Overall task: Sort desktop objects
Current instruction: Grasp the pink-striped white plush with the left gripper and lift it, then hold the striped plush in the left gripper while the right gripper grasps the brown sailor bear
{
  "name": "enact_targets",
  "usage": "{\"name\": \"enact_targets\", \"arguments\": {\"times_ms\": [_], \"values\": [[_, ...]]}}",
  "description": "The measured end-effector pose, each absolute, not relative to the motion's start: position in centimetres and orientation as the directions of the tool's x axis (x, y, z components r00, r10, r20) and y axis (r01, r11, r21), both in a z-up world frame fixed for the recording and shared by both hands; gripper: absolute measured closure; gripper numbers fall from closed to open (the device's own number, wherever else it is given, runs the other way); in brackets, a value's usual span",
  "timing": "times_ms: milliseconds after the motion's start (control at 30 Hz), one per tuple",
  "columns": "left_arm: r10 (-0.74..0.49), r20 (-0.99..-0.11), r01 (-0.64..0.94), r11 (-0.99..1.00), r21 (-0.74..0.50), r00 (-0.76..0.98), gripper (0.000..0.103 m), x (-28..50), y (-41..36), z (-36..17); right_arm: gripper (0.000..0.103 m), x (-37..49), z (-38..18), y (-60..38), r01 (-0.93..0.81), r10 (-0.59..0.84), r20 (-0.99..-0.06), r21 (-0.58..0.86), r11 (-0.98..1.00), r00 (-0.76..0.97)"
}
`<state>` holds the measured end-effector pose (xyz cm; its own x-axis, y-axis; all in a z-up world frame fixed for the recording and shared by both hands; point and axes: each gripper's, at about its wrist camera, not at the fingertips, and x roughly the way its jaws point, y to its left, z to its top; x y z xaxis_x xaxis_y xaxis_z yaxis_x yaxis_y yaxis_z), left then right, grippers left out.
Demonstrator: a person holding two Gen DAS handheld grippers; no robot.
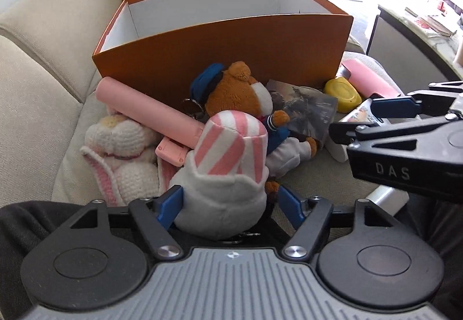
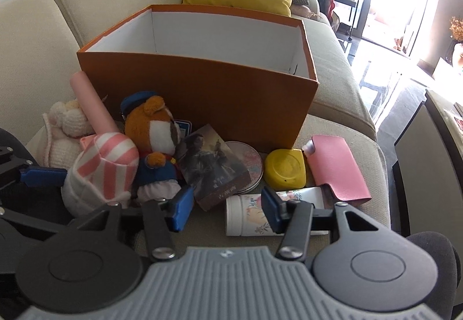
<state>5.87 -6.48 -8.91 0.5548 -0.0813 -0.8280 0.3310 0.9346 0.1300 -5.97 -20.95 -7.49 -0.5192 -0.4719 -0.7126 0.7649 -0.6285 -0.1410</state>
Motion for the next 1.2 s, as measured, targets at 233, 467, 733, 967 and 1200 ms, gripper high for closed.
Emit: {"name": "enact_targets", "arguments": {"times_ms": [233,467,733,967,1200], "values": [[-0.013,-0.825,0.317,0.927,0.202,0.565,0.018,7.8,-7.1,-10.3,0.043,-6.0,-7.8,-21.1,0.755,-0.466,-0.715,-0.134,-0.641,-0.522],[-0.100,-0.828,0.289,0.954,0.078,0.552,0.030,8.1,-4.5,-9.0,0.042,-6.3,-7.2,-21.3,0.744,-0.467,-0.698,-0.142,-0.653,-0.543],[-0.277,-0.759,0.286,0.950,-0.125,0.589,0.032,6.7,-0.5,-4.2,0.042,-5.9,-6.6,-23.0,0.765,-0.497,-0.682,-0.144,-0.628,-0.536],[-0.373,-0.778,0.338,0.915,-0.220,0.505,0.030,8.6,0.3,-3.4,0.040,-5.5,-6.2,-24.4,0.772,-0.508,-0.678,-0.139,-0.621,-0.531],[-0.361,-0.794,0.268,0.929,-0.257,0.490,0.026,9.2,2.8,-4.7,0.040,-4.4,-7.3,-25.1,0.796,-0.505,-0.701,-0.149,-0.586,-0.503]]}}
